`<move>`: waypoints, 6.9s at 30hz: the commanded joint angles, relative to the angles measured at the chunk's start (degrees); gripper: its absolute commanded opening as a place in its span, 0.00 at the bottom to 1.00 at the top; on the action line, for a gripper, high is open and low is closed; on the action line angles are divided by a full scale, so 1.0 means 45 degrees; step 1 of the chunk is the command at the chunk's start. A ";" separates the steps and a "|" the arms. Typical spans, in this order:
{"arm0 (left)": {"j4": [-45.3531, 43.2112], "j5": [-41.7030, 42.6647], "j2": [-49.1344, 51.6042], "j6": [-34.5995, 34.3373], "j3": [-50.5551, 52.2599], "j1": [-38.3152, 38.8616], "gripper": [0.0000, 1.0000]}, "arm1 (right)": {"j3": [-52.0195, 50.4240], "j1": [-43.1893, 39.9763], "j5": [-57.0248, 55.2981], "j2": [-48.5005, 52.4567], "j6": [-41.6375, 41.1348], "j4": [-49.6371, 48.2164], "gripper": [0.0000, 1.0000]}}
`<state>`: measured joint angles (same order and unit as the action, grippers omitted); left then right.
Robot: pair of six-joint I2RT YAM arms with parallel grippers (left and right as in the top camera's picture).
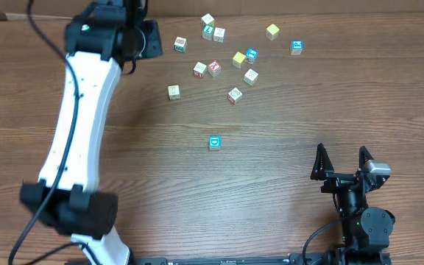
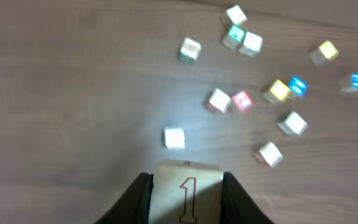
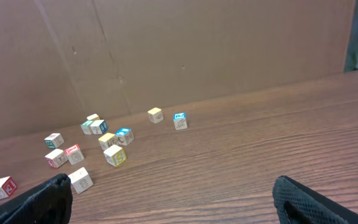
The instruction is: Form a tower
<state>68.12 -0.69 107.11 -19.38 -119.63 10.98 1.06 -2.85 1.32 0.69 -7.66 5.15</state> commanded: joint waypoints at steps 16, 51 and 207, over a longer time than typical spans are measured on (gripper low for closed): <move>-0.2628 -0.0534 0.1360 -0.3609 0.5450 0.3410 0.15 | -0.0131 0.0049 0.0063 -0.0117 0.0058 -0.0078 1.00; -0.5770 -0.1331 0.2681 -0.2963 0.5391 0.3725 0.84 | -0.0131 0.0049 -0.0287 -0.0117 0.0151 -0.0073 1.00; 0.0185 -0.1307 0.0923 -0.2215 0.2147 -0.6601 1.00 | 2.0016 0.9049 -0.2633 2.7379 -0.2973 0.8053 0.32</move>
<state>69.01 -6.26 111.39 -29.63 -109.93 -18.85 91.74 37.91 -9.47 123.46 -20.23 41.54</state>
